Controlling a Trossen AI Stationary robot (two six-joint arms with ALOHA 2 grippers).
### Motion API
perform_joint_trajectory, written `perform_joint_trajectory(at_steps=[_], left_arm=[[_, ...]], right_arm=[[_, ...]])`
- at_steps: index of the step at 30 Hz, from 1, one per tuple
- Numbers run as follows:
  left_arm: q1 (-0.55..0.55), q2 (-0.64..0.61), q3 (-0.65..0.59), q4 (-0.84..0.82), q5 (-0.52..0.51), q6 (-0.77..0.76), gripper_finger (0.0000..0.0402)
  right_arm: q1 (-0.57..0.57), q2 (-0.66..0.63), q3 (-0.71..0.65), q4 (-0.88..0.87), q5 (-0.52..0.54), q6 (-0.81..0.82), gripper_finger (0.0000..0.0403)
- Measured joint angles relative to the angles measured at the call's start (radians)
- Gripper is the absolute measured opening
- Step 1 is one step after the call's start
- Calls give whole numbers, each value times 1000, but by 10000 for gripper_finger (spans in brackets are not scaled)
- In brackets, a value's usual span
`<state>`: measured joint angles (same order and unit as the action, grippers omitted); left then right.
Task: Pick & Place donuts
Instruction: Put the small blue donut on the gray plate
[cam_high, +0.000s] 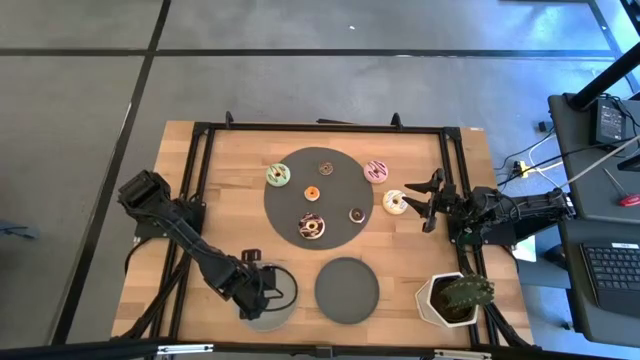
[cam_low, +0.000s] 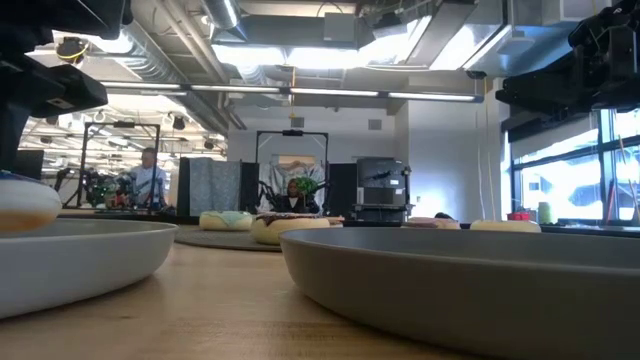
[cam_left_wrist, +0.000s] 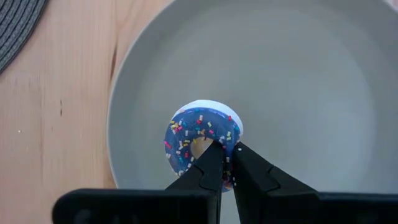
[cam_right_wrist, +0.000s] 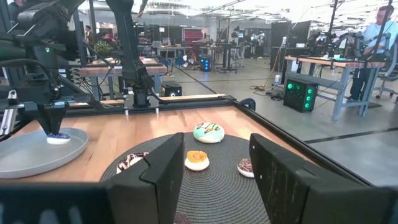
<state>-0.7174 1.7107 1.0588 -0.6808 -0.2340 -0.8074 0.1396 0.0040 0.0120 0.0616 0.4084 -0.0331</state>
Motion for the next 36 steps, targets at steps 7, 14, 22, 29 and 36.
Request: perform_joint_trajectory(at_steps=[7,14,22,29,36], left_arm=[[0,0,0,0,0,-37,20],[0,0,0,0,14,-47,20],[0,0,0,-1,54,-71,20],[0,0,-1,-1,53,-99,51],[3,0,-1,-3,90,-84,88]], right_arm=[[0,0,0,0,0,1,183],[0,0,0,0,0,2,183],[0,0,0,0,0,-1,183],[0,0,0,0,0,-1,183],[0,0,0,0,0,-1,183]])
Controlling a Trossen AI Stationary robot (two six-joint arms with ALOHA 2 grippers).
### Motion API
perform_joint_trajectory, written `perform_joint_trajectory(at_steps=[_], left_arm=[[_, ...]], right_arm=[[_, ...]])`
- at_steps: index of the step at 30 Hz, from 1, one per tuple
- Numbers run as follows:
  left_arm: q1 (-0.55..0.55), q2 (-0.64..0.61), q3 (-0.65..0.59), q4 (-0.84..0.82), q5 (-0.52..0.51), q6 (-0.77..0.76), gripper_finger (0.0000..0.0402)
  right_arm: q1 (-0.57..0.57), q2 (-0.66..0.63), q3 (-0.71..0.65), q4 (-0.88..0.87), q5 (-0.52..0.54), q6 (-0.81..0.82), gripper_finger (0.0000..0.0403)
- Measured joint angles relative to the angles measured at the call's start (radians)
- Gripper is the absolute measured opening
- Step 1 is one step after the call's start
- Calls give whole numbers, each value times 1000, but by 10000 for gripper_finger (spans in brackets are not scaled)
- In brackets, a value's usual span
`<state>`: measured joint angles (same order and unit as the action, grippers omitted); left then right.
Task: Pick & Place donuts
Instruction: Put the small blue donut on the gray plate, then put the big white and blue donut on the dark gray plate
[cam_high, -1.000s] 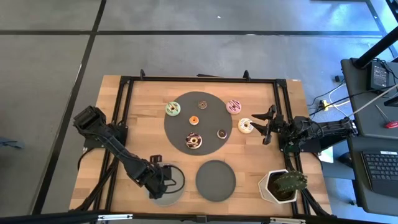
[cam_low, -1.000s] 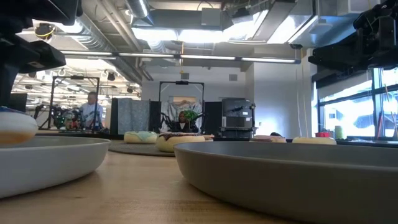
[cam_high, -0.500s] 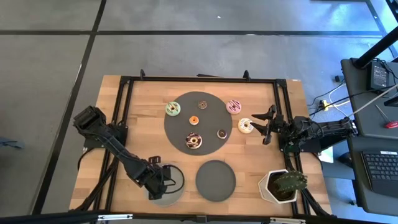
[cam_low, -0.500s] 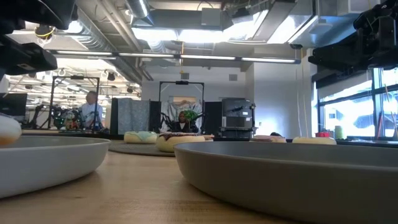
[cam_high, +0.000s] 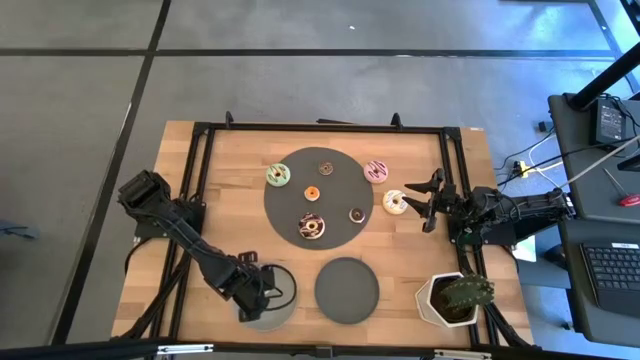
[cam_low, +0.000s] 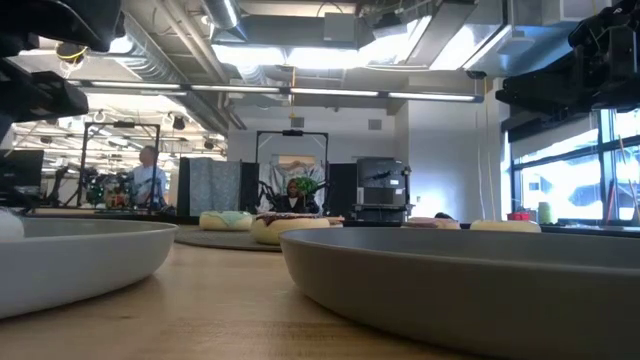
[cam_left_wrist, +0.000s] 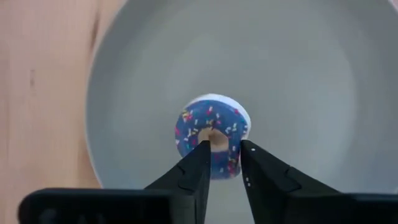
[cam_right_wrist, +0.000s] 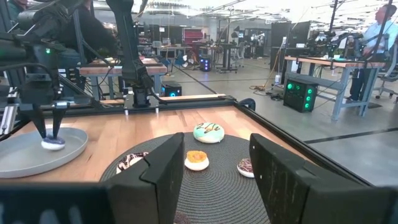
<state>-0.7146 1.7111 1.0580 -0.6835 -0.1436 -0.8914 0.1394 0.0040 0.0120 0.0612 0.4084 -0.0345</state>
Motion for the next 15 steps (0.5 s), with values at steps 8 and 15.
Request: perform_joint_trajectory(at_steps=[8,15], left_arm=[[13,-67,0,-17,40,-12,100],[42,-183,0,-34,-221,27,99]], right_arm=[[0,0,0,6,-2,39,183],[-4,56,152,-227,-46,158,183]])
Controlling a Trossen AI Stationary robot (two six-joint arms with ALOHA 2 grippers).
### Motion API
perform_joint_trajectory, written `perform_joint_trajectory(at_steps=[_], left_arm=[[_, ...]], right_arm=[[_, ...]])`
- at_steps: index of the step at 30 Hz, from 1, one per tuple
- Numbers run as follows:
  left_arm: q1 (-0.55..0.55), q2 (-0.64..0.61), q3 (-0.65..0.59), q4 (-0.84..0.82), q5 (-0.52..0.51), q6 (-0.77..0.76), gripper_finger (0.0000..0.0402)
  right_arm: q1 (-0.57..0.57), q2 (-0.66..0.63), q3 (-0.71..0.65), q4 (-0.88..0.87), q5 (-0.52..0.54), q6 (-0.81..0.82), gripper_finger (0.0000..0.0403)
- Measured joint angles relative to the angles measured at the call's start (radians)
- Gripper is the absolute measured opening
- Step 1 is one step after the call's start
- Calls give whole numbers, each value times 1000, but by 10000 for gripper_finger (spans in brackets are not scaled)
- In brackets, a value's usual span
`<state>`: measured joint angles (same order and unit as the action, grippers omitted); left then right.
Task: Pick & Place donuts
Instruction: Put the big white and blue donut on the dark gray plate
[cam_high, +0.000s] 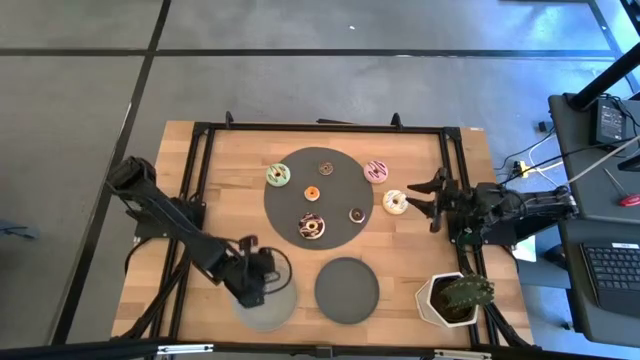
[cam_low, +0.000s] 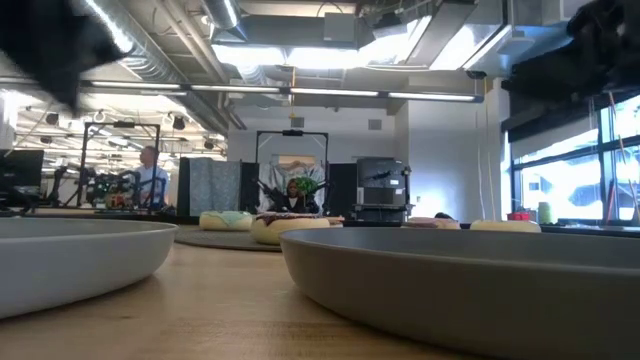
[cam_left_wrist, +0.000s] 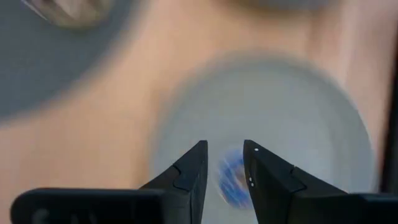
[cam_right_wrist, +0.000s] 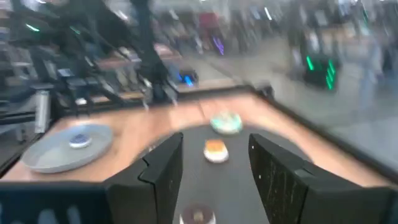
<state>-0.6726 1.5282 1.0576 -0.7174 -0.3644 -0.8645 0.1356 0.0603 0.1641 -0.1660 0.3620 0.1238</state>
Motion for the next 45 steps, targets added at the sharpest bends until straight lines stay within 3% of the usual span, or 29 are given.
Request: perform_joint_trajectory(at_steps=[4,7,11,14,19,25,32,45], left_arm=[[65,-50,0,3,-165,56,102],[137,-72,0,11,-216,116,100],[212,-120,-44,72,-227,308,96],[270,-192,-116,265,-181,431,94],[334,-322,-280,579,-66,577,93],[370,-403,-413,824,-45,652,93],[374,-409,-454,833,-121,677,93],[374,-409,-459,832,-122,669,91]], right_arm=[[-20,115,114,-280,45,248,183],[-41,230,139,-348,59,408,183],[-79,373,144,-338,35,508,183],[-103,466,144,-324,30,575,183],[-128,560,143,-298,42,557,183],[-188,649,143,-316,63,625,183],[-238,772,143,-303,29,631,178],[-296,954,144,-201,-38,627,134]])
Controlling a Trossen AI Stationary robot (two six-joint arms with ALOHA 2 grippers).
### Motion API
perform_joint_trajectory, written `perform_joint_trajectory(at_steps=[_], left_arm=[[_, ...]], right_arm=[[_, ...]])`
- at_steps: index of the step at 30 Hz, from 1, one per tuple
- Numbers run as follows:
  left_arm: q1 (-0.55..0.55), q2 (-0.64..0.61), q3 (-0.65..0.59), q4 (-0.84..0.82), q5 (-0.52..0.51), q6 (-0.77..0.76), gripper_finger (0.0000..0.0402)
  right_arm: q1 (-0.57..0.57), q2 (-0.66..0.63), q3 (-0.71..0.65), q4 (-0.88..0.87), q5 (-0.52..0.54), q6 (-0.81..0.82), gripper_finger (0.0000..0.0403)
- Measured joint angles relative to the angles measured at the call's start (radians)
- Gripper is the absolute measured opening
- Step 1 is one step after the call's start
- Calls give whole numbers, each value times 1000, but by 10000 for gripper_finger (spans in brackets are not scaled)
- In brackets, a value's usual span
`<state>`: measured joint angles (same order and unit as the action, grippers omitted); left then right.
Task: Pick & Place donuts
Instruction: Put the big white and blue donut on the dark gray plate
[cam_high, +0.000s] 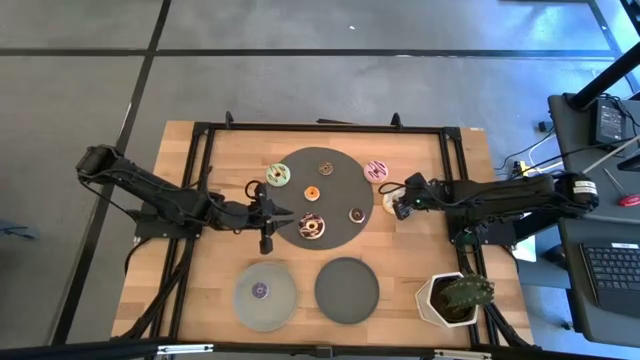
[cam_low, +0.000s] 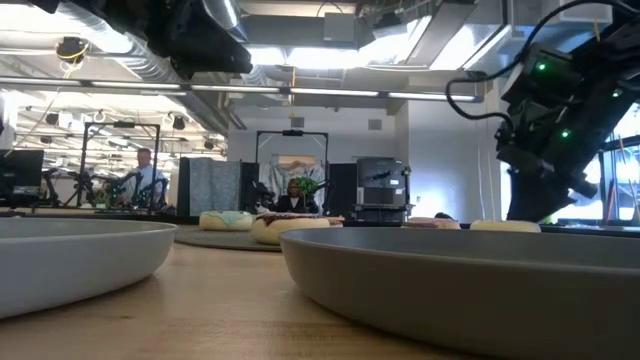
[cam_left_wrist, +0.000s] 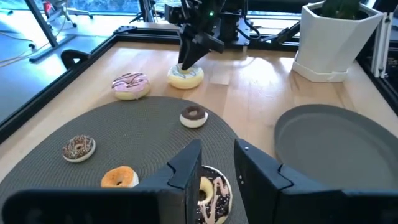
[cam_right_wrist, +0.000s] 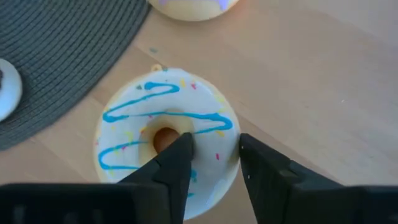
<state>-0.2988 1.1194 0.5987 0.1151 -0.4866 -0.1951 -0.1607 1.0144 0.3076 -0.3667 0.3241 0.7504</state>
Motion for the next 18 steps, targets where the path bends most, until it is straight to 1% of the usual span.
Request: perform_joint_trajectory(at_steps=[3,5,9,12,16,18], left_arm=[[0,0,0,-1,0,0,94],[0,0,0,-1,0,0,96],[0,0,0,-2,1,0,98],[0,0,0,-3,1,0,96],[0,0,0,-3,2,0,92],[0,0,0,-3,2,0,91]], right_arm=[[-1,10,0,1,-1,0,114],[-1,10,0,1,-4,-6,93],[-1,-7,5,-7,-10,-60,44],[15,-26,50,-12,-32,-122,15],[78,-25,159,-4,-96,-232,13],[129,-8,222,2,-127,-264,13]])
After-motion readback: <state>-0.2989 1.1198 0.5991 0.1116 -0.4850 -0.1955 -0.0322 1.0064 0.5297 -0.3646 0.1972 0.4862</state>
